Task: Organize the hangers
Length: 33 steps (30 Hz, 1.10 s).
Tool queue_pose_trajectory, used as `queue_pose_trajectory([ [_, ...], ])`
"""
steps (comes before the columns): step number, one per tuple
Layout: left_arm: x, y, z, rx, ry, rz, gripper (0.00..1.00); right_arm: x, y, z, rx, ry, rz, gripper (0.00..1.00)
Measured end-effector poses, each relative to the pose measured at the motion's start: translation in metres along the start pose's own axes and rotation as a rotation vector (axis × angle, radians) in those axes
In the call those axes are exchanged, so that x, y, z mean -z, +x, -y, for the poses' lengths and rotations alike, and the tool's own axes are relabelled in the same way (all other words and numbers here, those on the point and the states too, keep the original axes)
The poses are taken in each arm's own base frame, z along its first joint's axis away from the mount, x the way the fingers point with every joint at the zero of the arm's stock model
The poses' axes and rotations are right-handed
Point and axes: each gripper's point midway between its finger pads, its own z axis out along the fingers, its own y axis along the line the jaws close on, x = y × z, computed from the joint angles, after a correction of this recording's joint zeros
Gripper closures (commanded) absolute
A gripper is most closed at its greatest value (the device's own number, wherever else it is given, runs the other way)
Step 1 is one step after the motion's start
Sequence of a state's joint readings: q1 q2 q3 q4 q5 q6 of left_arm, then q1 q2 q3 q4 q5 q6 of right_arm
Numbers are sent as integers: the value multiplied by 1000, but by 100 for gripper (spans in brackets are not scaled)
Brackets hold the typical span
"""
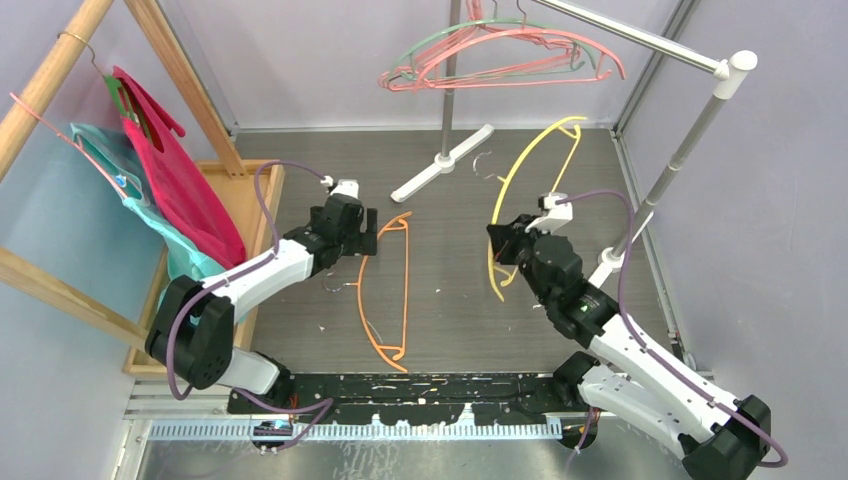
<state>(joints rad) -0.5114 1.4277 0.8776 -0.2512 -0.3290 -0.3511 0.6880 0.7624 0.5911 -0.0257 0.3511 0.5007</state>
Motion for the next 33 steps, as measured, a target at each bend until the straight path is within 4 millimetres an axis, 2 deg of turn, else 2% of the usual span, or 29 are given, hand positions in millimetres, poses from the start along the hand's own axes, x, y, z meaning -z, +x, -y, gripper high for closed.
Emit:
queue_pose_trajectory([
  [4, -2, 4, 4, -6, 11, 0, 2, -7, -37, 6, -41, 40, 93, 99],
  [10, -3, 15, 2, -15, 7, -17, 2, -30, -90, -5, -104, 35, 213, 99],
  [17, 6, 11, 6, -9, 38, 15, 2, -47, -131, -27, -139, -16, 308, 99],
  [22, 9, 4, 8, 0, 50, 43, 2, -56, -170, -42, -161, -57, 391, 99],
  [28, 9, 6, 7, -3, 48, 40, 2, -59, -214, -44, -182, -74, 491, 99],
  [33, 9, 6, 6, -4, 45, 42, 2, -60, -240, -36, -202, -78, 551, 99],
])
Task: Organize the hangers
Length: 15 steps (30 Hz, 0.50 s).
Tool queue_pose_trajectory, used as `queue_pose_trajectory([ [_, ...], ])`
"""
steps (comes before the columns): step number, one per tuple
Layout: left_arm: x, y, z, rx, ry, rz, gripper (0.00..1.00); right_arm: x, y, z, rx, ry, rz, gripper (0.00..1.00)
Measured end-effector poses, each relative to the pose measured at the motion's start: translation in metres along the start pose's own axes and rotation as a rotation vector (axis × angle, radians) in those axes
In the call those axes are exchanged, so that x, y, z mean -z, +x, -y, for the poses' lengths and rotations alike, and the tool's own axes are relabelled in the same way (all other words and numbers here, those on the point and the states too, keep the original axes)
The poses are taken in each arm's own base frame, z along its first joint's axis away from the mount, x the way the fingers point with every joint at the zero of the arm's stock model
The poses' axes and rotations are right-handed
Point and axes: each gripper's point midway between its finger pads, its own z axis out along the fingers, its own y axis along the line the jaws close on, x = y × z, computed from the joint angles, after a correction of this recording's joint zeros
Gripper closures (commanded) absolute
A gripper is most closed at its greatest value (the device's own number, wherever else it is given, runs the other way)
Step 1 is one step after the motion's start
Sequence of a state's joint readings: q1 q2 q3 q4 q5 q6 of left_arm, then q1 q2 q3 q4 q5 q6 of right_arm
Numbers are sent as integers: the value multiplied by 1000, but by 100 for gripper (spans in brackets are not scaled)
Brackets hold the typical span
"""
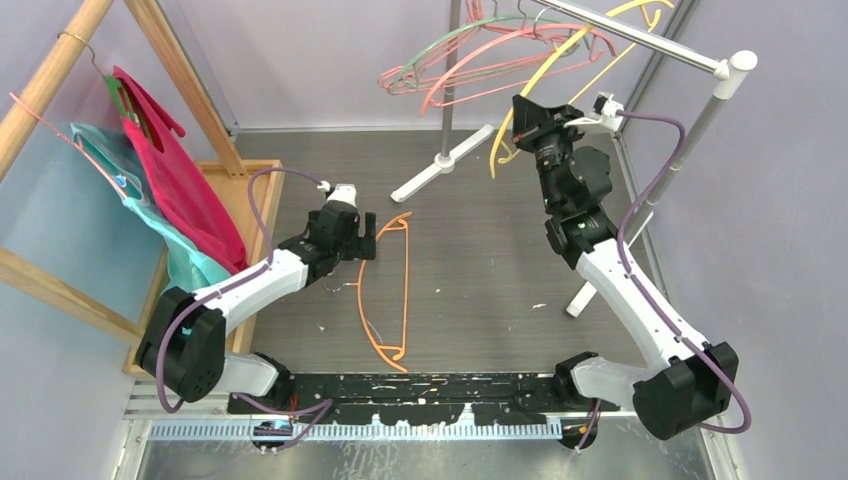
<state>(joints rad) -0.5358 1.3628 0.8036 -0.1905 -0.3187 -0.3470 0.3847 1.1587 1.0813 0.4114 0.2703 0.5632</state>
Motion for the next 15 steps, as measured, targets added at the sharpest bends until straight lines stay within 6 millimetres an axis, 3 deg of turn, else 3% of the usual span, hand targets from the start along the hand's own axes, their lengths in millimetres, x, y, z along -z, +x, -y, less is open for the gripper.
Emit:
queue_pose_trajectory([
  [8, 0, -1, -1, -2, -9, 3, 2, -34, -21, 19, -36, 16, 47, 99],
  [15, 0, -1, -4, -5, -20, 7, 2, -64, 0, 51, -79, 44, 4, 99],
])
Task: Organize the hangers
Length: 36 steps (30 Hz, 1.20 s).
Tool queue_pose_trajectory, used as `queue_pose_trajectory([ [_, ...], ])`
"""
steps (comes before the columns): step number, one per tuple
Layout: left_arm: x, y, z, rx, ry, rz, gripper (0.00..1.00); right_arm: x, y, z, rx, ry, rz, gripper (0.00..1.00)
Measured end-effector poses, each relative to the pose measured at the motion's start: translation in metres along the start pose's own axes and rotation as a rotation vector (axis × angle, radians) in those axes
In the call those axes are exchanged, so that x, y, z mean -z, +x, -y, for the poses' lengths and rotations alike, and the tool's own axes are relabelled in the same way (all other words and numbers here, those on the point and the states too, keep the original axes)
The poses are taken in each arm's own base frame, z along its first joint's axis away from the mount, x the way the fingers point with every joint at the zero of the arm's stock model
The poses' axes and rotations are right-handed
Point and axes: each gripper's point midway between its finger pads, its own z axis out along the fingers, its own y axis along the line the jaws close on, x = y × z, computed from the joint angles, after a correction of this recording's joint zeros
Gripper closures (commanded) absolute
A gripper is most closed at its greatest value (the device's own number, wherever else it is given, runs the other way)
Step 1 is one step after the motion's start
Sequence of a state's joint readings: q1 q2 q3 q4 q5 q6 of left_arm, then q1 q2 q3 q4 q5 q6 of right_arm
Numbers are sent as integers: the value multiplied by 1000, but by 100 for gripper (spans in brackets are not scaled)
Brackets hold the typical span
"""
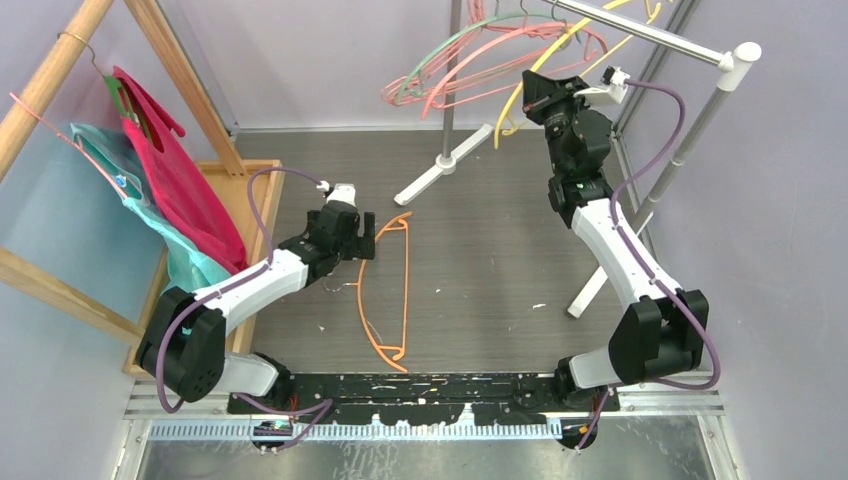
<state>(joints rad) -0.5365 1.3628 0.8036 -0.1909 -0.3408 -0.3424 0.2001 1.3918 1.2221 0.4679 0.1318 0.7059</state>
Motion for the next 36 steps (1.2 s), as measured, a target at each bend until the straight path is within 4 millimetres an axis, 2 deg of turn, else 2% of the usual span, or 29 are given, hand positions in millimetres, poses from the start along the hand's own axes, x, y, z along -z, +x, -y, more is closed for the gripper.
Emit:
queue_pose_trajectory([
  [9, -2, 2, -2, -14, -7, -5, 2, -19, 19, -10, -44, -73, -60, 99],
  [15, -4, 5, -2, -21, -14, -14, 2, -19, 24, -13, -63, -92, -75, 99],
  [16, -4, 5, -3, -22, -15, -16, 2, -19, 24, -13, -65, -92, -76, 97],
  [21, -5, 5, -4, -25, -23, -15, 2, -17, 26, -12, -76, -100, -72, 66],
  [23, -5, 5, -5, -25, -28, -13, 2, -12, 31, -5, -77, -82, -87, 54],
  [26, -5, 5, -5, -25, -31, -12, 2, -1, 42, 9, -70, -36, -121, 45],
  [29, -5, 4, -6, -25, -34, -11, 2, 10, 45, 16, -48, -3, -144, 37],
  [31, -5, 4, -6, -25, -36, -10, 2, 21, 40, 17, -28, 12, -145, 34],
  [36, -6, 3, -6, -22, -33, -2, 2, 59, 16, 9, 37, 18, -109, 33],
])
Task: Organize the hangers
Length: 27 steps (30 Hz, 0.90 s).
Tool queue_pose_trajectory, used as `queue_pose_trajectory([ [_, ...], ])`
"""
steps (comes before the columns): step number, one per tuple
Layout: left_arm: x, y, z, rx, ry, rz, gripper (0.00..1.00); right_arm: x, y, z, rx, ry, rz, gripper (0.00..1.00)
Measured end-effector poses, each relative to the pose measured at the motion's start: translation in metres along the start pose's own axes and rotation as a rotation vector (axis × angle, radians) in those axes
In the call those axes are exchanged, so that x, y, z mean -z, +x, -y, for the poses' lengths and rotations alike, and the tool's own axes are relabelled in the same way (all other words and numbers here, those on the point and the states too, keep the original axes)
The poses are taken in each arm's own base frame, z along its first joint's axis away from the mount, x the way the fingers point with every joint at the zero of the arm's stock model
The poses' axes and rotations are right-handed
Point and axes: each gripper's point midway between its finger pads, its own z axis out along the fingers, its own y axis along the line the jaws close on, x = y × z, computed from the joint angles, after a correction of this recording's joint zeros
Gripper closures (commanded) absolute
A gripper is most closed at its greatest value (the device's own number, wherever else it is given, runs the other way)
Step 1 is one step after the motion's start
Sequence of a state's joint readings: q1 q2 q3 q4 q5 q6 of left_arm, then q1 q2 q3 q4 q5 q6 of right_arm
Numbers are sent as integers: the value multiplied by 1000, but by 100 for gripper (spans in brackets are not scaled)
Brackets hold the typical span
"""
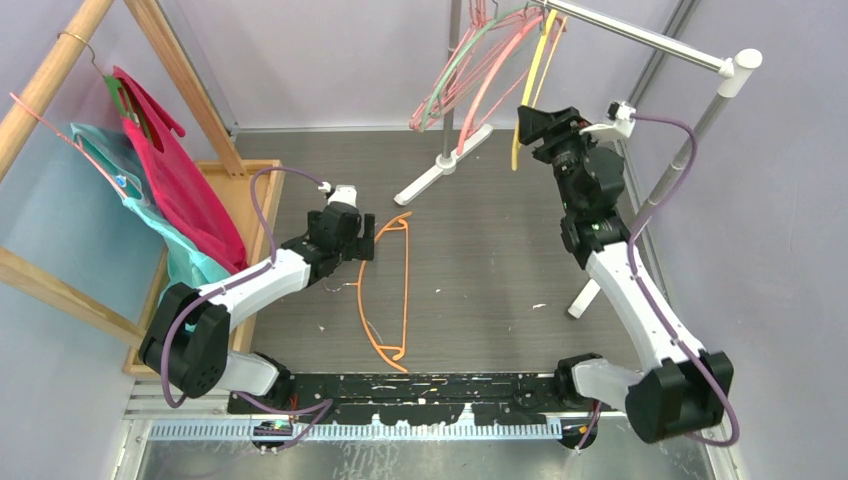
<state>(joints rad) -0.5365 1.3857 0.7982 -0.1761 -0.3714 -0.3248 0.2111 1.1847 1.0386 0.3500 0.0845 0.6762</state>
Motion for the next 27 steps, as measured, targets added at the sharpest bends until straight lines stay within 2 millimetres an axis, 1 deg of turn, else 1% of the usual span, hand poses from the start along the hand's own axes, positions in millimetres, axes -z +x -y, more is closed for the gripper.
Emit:
queue_pose_trajectory([
  [2, -1, 1, 0, 1, 1, 2, 2, 15, -5, -3, 28, 4, 14, 33],
  [3, -1, 2, 0, 0, 1, 1, 2, 22, -4, -2, 44, 10, 17, 33],
  [5, -1, 5, -1, -2, -1, -4, 2, 34, 7, 2, 82, 39, 0, 33],
  [7, -1, 6, -1, -2, -2, -5, 2, 46, 28, 7, 124, 69, -46, 33],
  [9, -1, 5, -1, -1, -1, -3, 2, 59, 57, 19, 181, 113, -118, 33],
  [12, -1, 3, -1, 3, 4, 9, 2, 79, 92, 36, 252, 171, -207, 33],
  [14, -1, 2, 0, 3, 6, 13, 2, 91, 106, 45, 288, 197, -249, 34],
  [15, -1, 1, 0, 3, 7, 16, 2, 101, 114, 55, 313, 223, -272, 34],
  [16, -1, 1, 0, 3, 8, 19, 2, 103, 116, 55, 316, 220, -279, 34],
  [17, -1, 0, 1, 4, 9, 22, 2, 108, 121, 58, 325, 226, -295, 34],
  [20, -2, -1, 2, 5, 15, 32, 2, 123, 140, 66, 347, 227, -350, 34],
  [23, -2, 1, 2, 0, 20, 31, 2, 137, 170, 63, 375, 200, -435, 35],
  [25, -2, 1, 2, -4, 22, 31, 2, 149, 200, 52, 410, 158, -515, 35],
  [27, -3, 1, 2, -3, 28, 30, 2, 166, 237, 38, 456, 101, -608, 35],
])
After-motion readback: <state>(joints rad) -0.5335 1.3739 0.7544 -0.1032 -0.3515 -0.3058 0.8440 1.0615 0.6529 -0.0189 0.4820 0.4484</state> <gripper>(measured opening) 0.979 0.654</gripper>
